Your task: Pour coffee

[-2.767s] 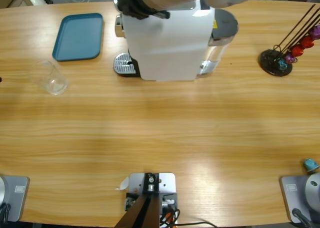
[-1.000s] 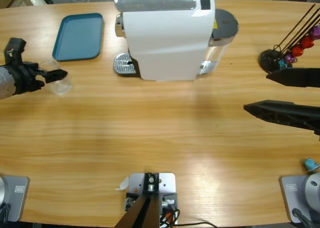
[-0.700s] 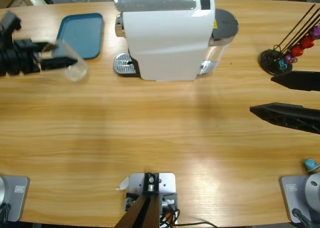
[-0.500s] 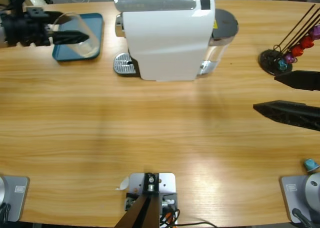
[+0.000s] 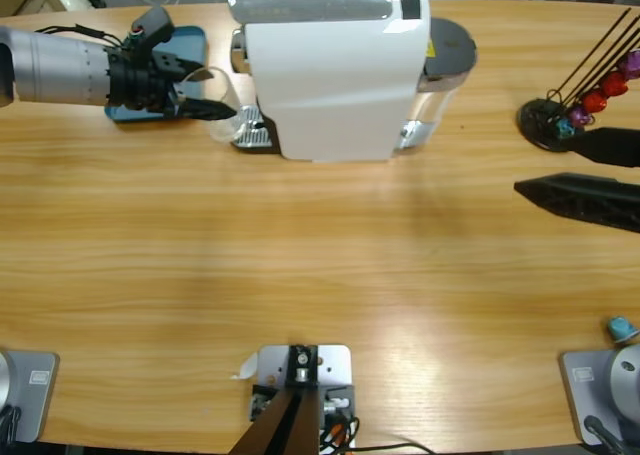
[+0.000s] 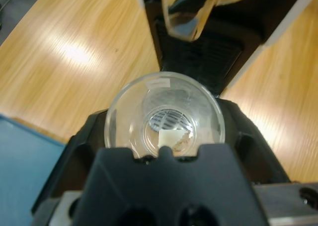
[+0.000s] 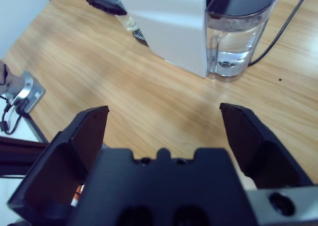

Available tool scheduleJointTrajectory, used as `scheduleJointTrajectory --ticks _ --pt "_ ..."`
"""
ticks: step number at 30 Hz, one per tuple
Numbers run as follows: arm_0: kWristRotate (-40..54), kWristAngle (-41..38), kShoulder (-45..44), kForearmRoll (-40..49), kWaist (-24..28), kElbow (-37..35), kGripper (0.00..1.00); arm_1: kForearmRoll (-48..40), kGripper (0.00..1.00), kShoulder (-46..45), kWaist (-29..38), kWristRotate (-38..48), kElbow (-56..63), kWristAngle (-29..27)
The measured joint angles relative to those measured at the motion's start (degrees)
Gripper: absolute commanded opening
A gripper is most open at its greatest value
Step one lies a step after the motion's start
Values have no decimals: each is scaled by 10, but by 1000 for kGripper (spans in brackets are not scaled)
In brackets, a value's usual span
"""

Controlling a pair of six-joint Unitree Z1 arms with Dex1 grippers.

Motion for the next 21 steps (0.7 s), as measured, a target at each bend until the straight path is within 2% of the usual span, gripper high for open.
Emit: scheduleJointTrajectory --ticks 21 --pt "-10 -9 41 0 -26 -42 0 -2 996 0 -11 -1 2 13"
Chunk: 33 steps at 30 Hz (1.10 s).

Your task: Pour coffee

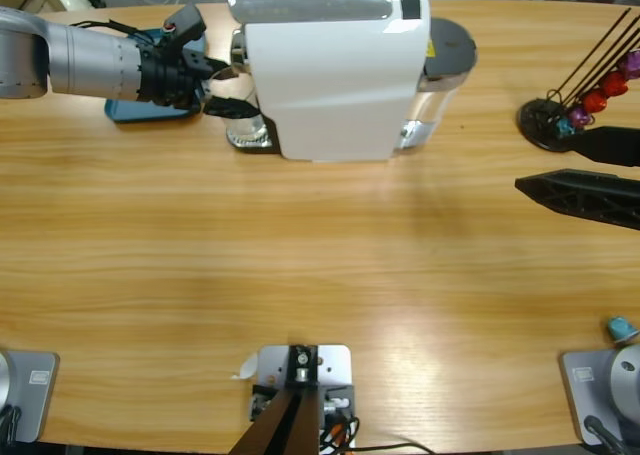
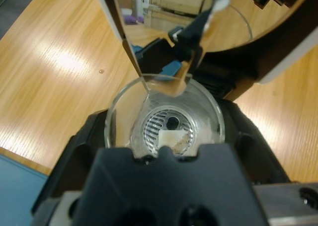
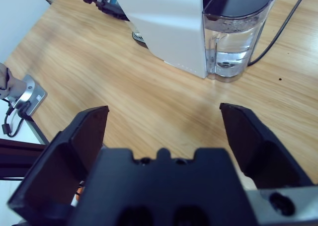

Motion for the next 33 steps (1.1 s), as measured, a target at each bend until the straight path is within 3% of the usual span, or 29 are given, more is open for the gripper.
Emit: scheduleJointTrajectory --ticks 6,9,13,17,26,30,33 --pt "-5 -3 10 0 -3 -10 0 0 991 0 0 0 0 1" --pt "-12 -3 13 0 -3 -14 172 0 991 0 -1 0 0 1" --pt "-29 -2 17 0 -2 -21 200 0 991 0 -1 0 0 1" --pt "-42 2 21 -1 -2 -26 330 0 991 0 -1 0 0 1" --pt "-49 2 22 -1 -2 -26 346 0 991 0 -1 0 0 1" --pt "-49 2 21 -5 -2 -19 451 0 987 0 -1 0 1 1" --pt "-49 2 19 -8 -2 -13 655 0 987 -1 -1 0 3 1"
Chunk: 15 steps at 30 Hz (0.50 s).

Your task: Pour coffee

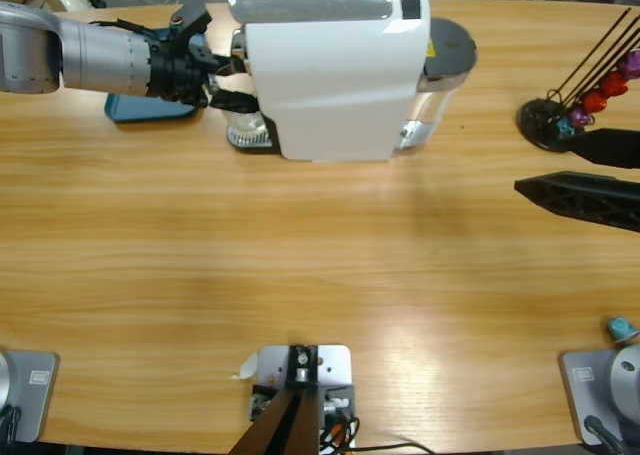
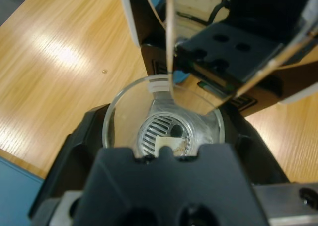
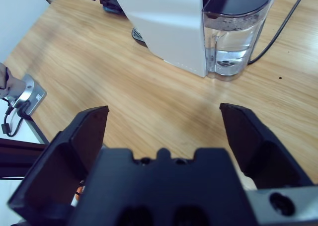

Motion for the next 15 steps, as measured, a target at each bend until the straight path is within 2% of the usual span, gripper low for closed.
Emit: scheduleJointTrajectory --ticks 1,3,4,15 --pt "0 0 -1 0 0 1 675 0 987 0 0 0 0 0" --pt "-2 0 -2 -1 -1 3 812 0 987 0 0 0 0 0" --pt "-5 0 -2 -1 -2 3 830 0 987 -1 0 0 0 0" --pt "-19 28 -4 2 -17 13 832 0 987 -2 0 0 0 0"
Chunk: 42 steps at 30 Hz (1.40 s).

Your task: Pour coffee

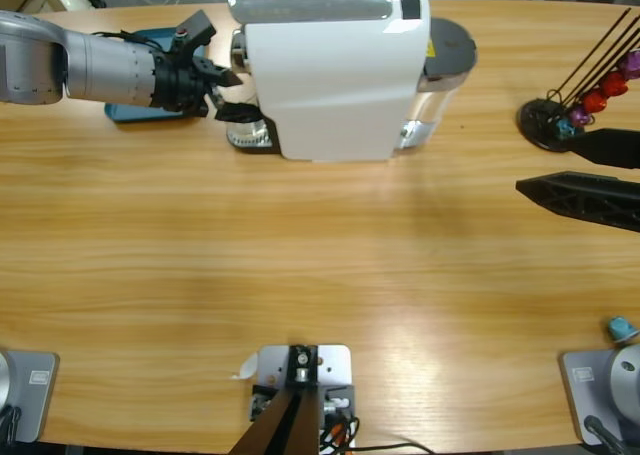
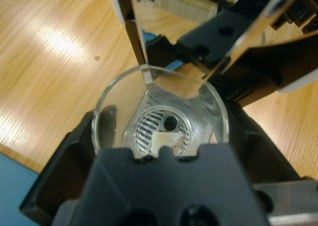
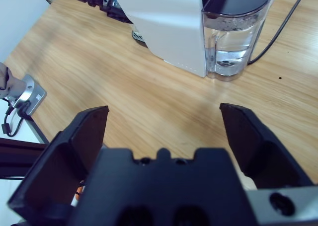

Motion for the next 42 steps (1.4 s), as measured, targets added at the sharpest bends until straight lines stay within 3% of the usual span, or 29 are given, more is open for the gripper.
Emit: scheduleJointTrajectory --ticks 2,3,16,26,42 --pt "0 0 0 1 0 0 973 0 987 0 0 0 0 0" --pt "0 0 -1 3 0 0 995 0 987 0 0 0 0 0" --pt "18 0 -11 8 -8 24 996 0 987 0 0 0 0 0" --pt "19 32 -28 8 27 40 996 0 987 -4 0 0 0 0" --pt "19 4 -28 10 18 40 1000 1 987 -12 0 0 0 0"
